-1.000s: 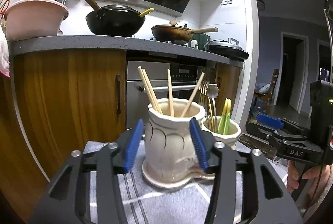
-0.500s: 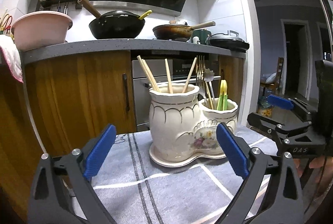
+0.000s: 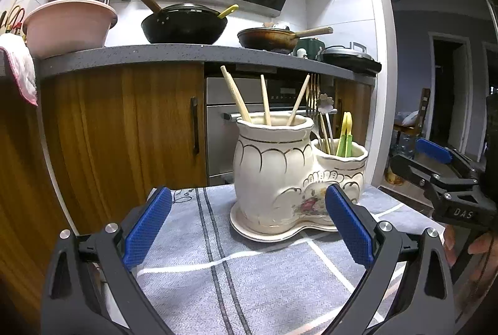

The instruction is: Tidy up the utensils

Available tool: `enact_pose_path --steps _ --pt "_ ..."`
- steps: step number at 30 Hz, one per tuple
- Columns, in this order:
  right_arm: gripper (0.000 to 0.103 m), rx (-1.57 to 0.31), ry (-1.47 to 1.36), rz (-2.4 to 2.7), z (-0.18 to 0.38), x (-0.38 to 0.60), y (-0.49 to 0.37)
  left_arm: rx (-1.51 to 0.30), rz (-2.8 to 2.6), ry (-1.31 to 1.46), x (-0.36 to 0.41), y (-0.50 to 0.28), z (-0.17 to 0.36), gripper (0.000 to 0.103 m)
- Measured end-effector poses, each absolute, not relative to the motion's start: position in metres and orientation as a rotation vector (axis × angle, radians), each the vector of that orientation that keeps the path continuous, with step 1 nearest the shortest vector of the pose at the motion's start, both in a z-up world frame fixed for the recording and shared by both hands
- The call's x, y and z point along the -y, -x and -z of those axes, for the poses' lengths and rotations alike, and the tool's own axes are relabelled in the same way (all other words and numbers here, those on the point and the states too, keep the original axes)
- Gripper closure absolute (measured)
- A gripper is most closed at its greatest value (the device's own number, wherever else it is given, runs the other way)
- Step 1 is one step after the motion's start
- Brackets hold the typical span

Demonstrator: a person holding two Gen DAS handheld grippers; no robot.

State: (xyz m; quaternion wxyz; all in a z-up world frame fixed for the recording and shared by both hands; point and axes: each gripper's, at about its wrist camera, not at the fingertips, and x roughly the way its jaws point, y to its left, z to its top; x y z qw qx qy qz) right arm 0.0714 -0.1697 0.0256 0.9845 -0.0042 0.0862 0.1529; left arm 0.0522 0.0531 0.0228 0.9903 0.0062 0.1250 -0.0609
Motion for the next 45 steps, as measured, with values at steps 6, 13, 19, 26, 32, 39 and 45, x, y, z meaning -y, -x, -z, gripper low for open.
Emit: enact_pose_path --steps 6,13,19,26,32,39,45 --pt "0.005 -0.184 0.006 -0.301 -0.0254 0.1689 -0.0738 -0.252 0.116 -0.027 -0.0501 -0.0531 -0.0226 0.006" --pt "0.005 -0.184 0.006 -0.301 -0.0251 0.1687 -0.0738 -0.255 0.102 -0.026 -0.0495 -0.0533 -0.0223 0.006" --pt "0.005 -0.186 0.006 -0.301 -0.0251 0.1687 -0.0741 -0.258 0.102 -0.028 -0.0495 -0.0541 -0.0222 0.006" --pt "0.005 -0.188 0.005 -0.297 -0.024 0.1689 -0.0753 -0.261 0.104 -0.031 -0.0486 -0.0539 -0.0216 0.006" --pt "0.005 -0.19 0.005 -0.297 -0.0235 0.1691 -0.0758 -0.261 0.104 -0.031 -0.0484 -0.0546 -0.0217 0.006" --pt "0.005 -0.189 0.005 -0.298 -0.0239 0.169 -0.0758 -0.262 0.105 -0.031 -0.0488 -0.0546 -0.0218 0.006" --pt "0.005 -0.19 0.005 -0.298 -0.0242 0.169 -0.0758 -0.263 0.105 -0.032 -0.0487 -0.055 -0.0218 0.006"
